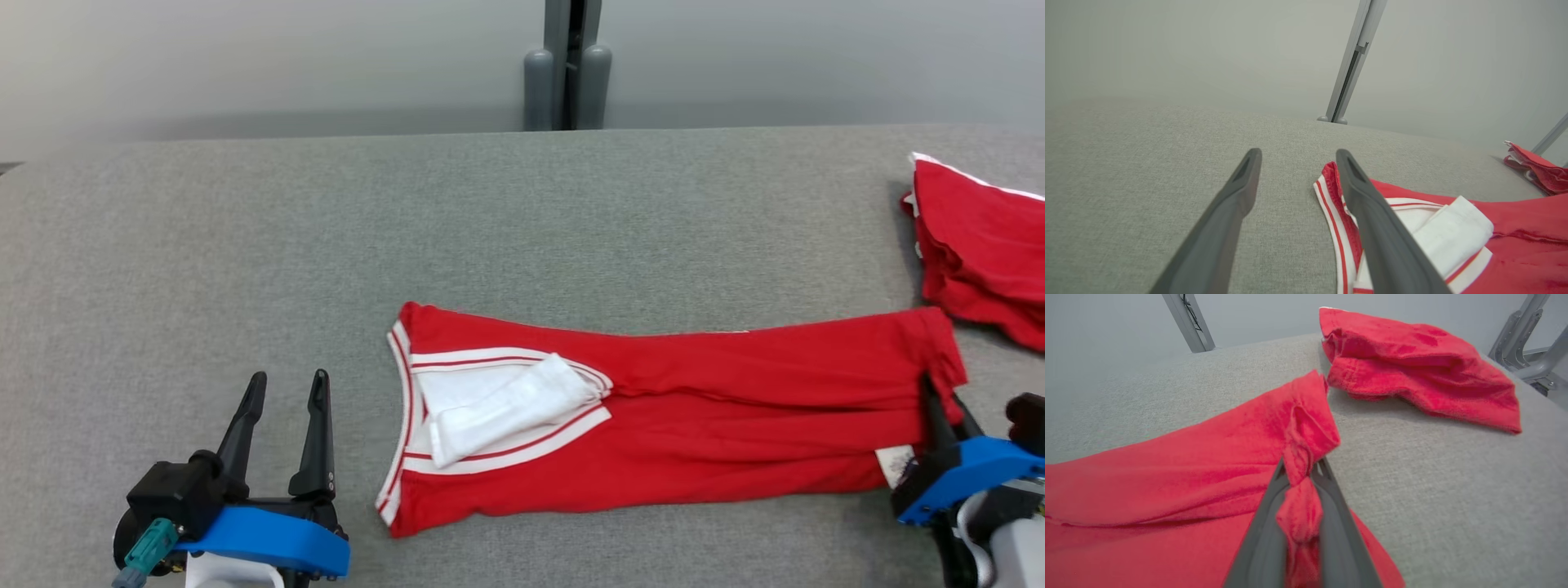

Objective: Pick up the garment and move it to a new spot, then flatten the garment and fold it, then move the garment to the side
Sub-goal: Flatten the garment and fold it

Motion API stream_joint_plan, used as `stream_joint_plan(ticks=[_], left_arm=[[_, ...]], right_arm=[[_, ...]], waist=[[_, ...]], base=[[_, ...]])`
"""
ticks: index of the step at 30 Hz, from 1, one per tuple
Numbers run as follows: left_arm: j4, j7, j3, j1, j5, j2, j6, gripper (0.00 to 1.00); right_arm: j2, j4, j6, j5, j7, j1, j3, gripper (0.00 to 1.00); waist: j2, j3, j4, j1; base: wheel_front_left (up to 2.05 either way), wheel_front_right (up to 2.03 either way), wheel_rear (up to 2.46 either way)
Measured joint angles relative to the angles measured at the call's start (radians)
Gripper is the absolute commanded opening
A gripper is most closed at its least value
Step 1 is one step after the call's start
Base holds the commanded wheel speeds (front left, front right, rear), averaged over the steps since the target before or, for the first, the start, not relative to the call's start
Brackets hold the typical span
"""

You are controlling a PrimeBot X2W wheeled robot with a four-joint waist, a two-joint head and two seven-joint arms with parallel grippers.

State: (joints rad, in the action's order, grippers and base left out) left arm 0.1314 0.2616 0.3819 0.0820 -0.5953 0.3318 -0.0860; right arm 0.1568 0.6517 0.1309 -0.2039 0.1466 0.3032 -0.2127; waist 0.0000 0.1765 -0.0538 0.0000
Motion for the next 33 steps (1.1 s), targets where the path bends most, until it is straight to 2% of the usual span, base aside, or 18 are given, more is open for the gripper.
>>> stream_joint_plan(ticks=[4,7,12,17,26,27,28,33], left_arm=[[0.007,0.0,0.001,-0.005,0.004,-0.002,0.007,1.0],[0.012,0.0,0.004,-0.007,0.006,-0.002,0.007,1.0],[0.02,0.0,0.015,-0.007,0.006,-0.006,0.012,1.0],[0.026,-0.002,0.017,-0.002,0.006,-0.004,0.016,1.0],[0.034,-0.002,0.022,0.005,0.004,-0.005,0.019,1.0],[0.034,-0.002,0.022,0.005,0.004,-0.005,0.019,1.0],[0.036,-0.002,0.025,0.01,0.004,-0.009,0.024,1.0],[0.05,-0.002,0.041,0.025,0.005,-0.023,0.03,1.0]], right_arm=[[0.011,-0.092,0.0,-0.012,-0.052,-0.05,-0.018,0.0],[-0.01,-0.174,0.0,-0.043,-0.093,-0.074,0.007,0.0],[-0.063,-0.29,0.0,-0.095,-0.156,-0.107,0.121,0.0],[-0.098,-0.344,0.0,-0.162,-0.183,-0.106,0.273,0.0],[-0.106,-0.282,0.0,-0.368,-0.138,0.006,0.591,0.0],[-0.106,-0.282,0.0,-0.368,-0.138,0.006,0.591,0.0],[-0.107,-0.247,0.0,-0.403,-0.124,0.046,0.652,0.0],[-0.107,-0.1,0.0,-0.504,-0.068,0.15,0.767,0.0]], waist=[[0.0,-0.013,-0.017,0.0],[0.0,-0.02,-0.026,0.0],[0.0,-0.032,-0.028,0.0],[0.0,-0.04,-0.011,0.0],[0.0,-0.043,0.045,0.0],[0.0,-0.043,0.045,0.0],[0.0,-0.041,0.062,0.0],[0.0,-0.038,0.12,0.0]], base=[[0.0,0.0,0.0],[0.0,0.0,0.0],[0.0,0.0,0.0],[0.0,0.0,0.0],[0.0,0.0,0.0],[0.0,0.0,0.0],[0.0,0.0,0.0],[0.0,0.0,0.0]])
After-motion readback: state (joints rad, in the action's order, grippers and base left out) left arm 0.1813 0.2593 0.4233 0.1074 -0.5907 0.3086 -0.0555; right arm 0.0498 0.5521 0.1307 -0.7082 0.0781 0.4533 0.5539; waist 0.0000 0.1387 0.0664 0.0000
